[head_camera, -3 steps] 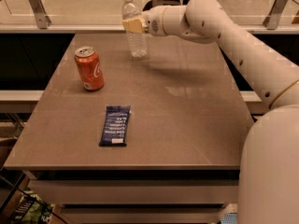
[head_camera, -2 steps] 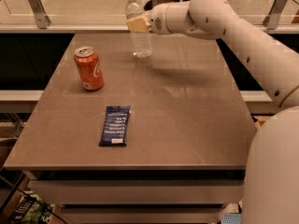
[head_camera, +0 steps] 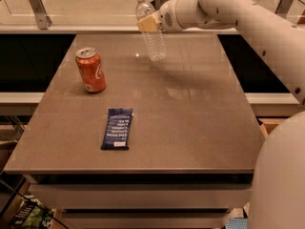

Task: Knock water bottle over

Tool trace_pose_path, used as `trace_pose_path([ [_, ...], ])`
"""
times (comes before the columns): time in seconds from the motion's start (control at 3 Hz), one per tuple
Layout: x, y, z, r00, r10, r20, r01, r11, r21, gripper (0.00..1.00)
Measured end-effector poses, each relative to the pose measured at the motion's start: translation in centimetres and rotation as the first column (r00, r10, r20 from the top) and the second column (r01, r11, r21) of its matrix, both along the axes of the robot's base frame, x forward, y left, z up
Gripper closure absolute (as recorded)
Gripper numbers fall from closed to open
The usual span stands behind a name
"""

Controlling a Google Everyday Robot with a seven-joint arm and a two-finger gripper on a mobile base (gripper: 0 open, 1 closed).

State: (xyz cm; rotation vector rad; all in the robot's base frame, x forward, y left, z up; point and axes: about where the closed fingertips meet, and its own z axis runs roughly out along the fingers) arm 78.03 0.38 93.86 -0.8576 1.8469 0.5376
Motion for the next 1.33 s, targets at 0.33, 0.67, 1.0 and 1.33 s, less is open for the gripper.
trace_pose_path([
  [0.33, -0.4, -1.5, -0.1, 0.9981, -0.032, -0.052, 0.029, 0.998, -0.062, 1.00],
  [0.67, -1.1, -2.8, 0.1, 0.9936, -0.061, -0.095, 0.049, 0.991, -0.126, 1.00],
  [1.0, -1.7, -3.9, 0.0, 0.9868, -0.088, -0.136, 0.063, 0.981, -0.184, 1.00],
  [1.33, -2.0, -4.6, -0.9, 0.9760, -0.110, -0.188, 0.062, 0.967, -0.245, 1.00],
])
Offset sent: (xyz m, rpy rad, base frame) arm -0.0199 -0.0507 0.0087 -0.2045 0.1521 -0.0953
